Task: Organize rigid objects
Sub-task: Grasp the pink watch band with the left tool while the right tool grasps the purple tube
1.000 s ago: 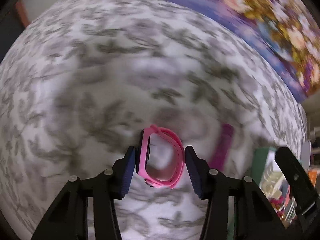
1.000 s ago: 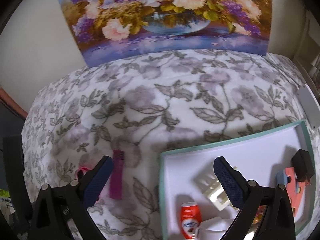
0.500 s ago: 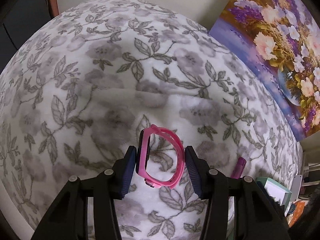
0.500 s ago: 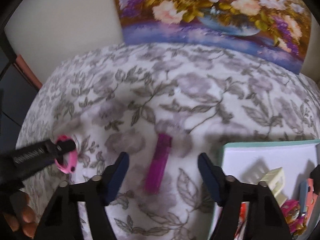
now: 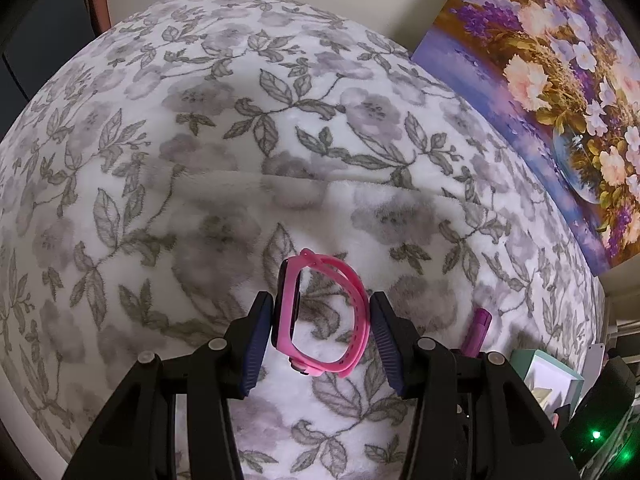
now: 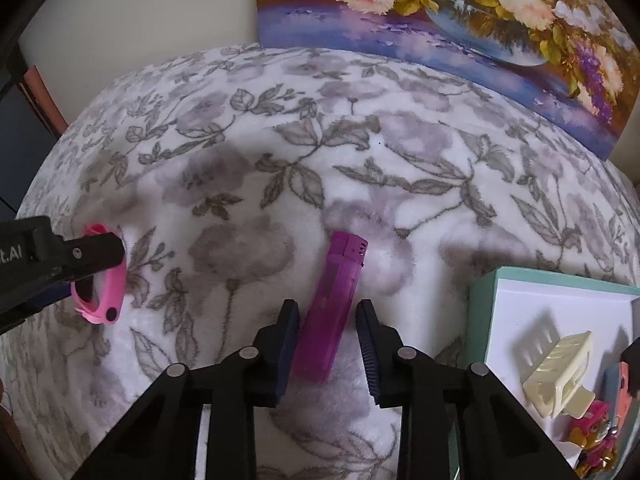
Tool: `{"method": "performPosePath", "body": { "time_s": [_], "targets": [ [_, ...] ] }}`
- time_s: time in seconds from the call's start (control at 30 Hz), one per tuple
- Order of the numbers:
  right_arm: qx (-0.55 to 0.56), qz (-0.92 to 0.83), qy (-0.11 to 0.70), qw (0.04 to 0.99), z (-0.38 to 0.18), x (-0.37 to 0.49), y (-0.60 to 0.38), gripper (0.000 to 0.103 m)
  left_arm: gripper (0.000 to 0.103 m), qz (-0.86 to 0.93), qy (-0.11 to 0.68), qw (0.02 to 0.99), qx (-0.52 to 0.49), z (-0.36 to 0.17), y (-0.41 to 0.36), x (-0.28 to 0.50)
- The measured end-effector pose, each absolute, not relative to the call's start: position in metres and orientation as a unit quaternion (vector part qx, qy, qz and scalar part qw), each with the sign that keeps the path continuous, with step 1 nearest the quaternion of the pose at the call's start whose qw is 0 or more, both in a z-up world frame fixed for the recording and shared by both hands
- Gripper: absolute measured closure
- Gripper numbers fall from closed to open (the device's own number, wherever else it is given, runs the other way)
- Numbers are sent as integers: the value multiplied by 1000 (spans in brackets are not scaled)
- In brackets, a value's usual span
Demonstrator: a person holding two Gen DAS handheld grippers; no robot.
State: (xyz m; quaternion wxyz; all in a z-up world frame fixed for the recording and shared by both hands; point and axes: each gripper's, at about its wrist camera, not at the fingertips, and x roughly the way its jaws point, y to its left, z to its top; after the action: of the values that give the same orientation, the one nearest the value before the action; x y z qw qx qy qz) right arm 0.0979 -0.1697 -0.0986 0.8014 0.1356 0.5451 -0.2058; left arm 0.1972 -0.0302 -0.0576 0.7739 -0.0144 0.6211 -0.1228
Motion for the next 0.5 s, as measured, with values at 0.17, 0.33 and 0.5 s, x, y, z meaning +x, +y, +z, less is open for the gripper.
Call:
{"method": "performPosePath", "body": {
  "time_s": [0.17,0.33,0.5],
  "targets": [
    [136,-208,546,800,-96,95,-170,81,52,-124,617,777,-18,-52,-27,197],
    [141,-209,547,798,-92,92,-171,82,52,-126,605,786,-18,-37,-23,193],
    [147,-208,539,803,-77,85,-171,82,52,-136,592,794,-21,-18,-22,185]
  ]
}}
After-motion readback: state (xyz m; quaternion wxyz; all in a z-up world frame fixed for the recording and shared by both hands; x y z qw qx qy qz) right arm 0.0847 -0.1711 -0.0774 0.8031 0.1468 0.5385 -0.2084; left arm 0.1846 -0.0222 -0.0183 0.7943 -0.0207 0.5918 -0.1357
